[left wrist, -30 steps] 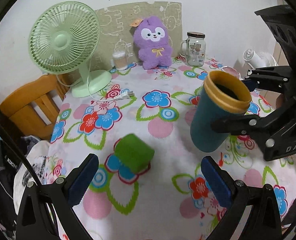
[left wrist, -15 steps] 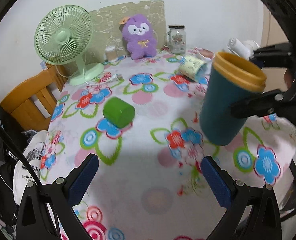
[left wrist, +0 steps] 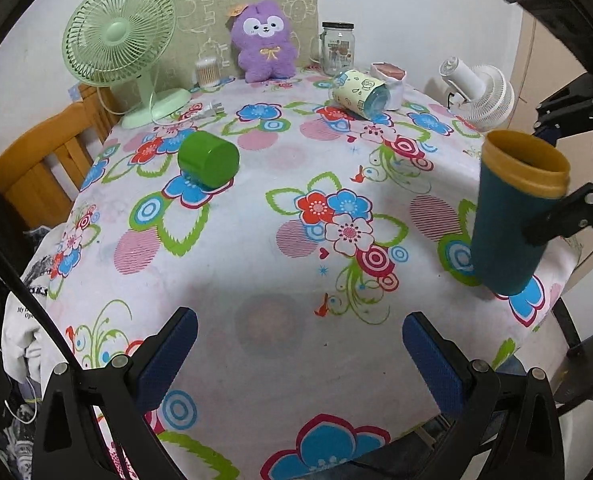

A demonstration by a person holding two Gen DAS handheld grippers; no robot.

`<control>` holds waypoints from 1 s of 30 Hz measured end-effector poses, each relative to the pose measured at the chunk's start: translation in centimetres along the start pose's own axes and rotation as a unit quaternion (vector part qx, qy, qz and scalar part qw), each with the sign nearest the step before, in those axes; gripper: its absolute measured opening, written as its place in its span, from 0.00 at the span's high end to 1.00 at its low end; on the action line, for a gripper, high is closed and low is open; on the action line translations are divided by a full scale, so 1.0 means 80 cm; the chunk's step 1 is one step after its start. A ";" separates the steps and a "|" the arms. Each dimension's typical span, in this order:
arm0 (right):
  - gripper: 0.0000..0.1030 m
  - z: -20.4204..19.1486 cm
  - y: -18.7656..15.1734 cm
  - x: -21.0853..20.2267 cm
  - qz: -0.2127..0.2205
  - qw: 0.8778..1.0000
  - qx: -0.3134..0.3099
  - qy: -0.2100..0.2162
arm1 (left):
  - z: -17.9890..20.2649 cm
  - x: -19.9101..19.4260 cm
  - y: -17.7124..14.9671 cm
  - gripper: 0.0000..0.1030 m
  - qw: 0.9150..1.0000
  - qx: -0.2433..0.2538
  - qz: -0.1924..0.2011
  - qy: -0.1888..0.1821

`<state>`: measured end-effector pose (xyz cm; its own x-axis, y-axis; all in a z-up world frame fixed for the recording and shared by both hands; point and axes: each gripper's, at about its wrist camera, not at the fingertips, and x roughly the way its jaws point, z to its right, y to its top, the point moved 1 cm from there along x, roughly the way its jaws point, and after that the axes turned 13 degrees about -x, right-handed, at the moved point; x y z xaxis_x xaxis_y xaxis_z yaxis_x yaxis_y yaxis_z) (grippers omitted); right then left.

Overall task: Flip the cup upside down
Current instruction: 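Carry the cup toward the left tool while the left tool grasps its body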

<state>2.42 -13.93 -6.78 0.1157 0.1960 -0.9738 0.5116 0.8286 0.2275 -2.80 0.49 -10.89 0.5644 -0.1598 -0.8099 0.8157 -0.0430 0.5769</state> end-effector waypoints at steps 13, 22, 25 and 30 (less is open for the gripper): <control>0.33 0.016 0.072 0.054 0.030 0.998 0.004 0.049 | -0.029 0.002 0.001 0.00 0.998 -0.065 -0.010 0.003; 0.19 0.023 0.078 0.060 0.052 0.996 0.002 0.069 | -0.035 0.014 -0.002 0.00 0.992 -0.125 -0.033 -0.012; 0.17 0.028 0.074 0.046 0.074 0.995 0.006 0.072 | -0.034 0.013 -0.001 0.00 0.989 -0.142 -0.035 -0.017; 0.17 0.043 0.055 0.015 0.108 0.991 0.025 0.070 | -0.036 0.008 0.008 0.00 0.982 -0.179 -0.041 -0.036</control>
<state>7.74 -11.85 -6.97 0.1097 0.4387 -0.8919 0.5294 0.7336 0.4260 -1.57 3.18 -11.37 0.4945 -0.2409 -0.8352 0.8581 0.2885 0.4248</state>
